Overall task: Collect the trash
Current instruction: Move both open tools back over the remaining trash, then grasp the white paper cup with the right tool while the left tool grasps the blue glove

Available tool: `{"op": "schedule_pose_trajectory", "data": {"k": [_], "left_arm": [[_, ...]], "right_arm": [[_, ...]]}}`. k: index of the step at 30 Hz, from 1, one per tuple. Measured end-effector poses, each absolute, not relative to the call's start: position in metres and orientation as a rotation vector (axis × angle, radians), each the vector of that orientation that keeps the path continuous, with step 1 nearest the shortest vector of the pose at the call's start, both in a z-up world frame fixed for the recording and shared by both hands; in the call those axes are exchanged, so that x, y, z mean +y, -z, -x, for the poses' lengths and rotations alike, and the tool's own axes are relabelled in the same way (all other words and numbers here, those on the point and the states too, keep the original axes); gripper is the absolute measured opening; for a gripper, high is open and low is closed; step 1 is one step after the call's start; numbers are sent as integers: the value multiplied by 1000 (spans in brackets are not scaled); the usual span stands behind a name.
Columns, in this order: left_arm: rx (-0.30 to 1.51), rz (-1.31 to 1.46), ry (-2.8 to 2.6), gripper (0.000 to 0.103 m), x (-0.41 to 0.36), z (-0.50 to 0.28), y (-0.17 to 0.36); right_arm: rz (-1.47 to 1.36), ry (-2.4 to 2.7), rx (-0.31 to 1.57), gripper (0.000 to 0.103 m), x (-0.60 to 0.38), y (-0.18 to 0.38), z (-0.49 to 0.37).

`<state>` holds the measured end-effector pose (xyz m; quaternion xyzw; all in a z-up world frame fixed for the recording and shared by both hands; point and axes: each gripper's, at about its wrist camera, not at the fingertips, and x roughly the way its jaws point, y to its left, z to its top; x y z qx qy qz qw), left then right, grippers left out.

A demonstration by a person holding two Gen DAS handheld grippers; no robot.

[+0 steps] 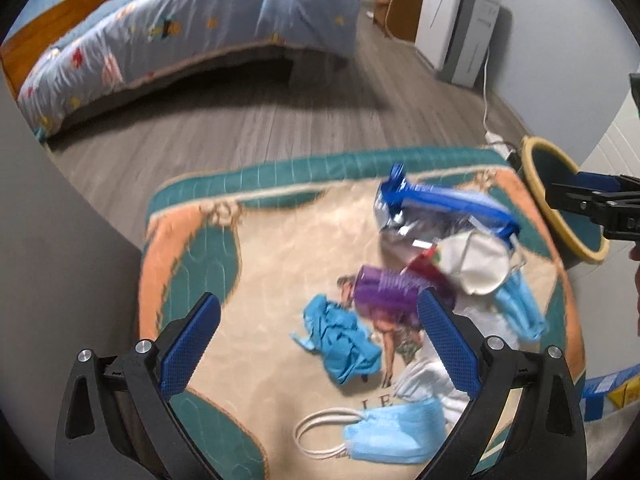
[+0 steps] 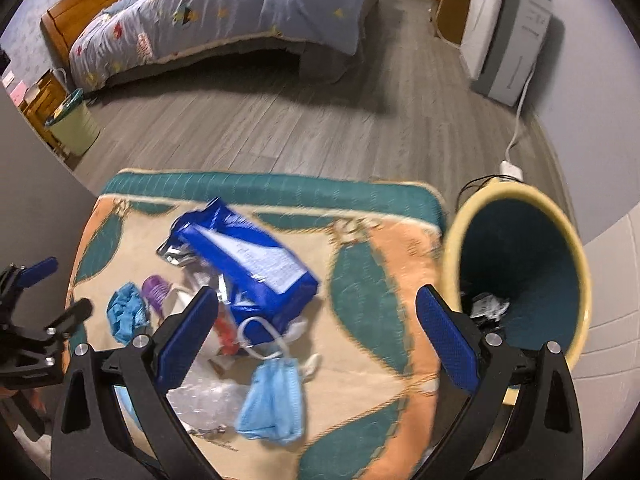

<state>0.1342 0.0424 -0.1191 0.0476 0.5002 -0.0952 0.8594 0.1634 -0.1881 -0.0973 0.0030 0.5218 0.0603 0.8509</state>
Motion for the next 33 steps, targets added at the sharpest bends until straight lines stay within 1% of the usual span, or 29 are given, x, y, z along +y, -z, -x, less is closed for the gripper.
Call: {"op": "schedule_pose_trajectory", "data": {"k": [4, 9, 12, 14, 16, 19, 21, 22, 26, 30, 33], "left_arm": [[1110, -144, 221, 98, 43, -132, 139], [1118, -178, 222, 98, 49, -132, 146], [1117, -124, 210, 98, 60, -133, 145], [1113, -90, 212, 98, 65, -133, 143], [1115, -71, 211, 98, 69, -133, 144], [1136, -49, 209, 96, 74, -134, 149], [1142, -42, 220, 96, 73, -135, 151], [1142, -43, 227, 96, 72, -135, 152], [1163, -67, 262, 95, 61, -135, 159], [1180, -124, 294, 95, 46, -133, 167], [1209, -117, 323, 91, 39, -133, 174]], "right_arm": [[19, -209, 1117, 97, -169, 106, -160], [96, -312, 1115, 96, -140, 110, -156], [146, -379, 1131, 85, -119, 115, -154], [198, -398, 1145, 73, -106, 120, -153], [222, -420, 1176, 65, -98, 128, -153], [235, -430, 1207, 64, -94, 139, -155], [253, -427, 1221, 49, -90, 145, -156], [253, -431, 1235, 47, -89, 148, -157], [239, -440, 1229, 47, -92, 143, -157], [165, -447, 1222, 47, -103, 129, -160], [118, -442, 1203, 47, -113, 117, -163]]}}
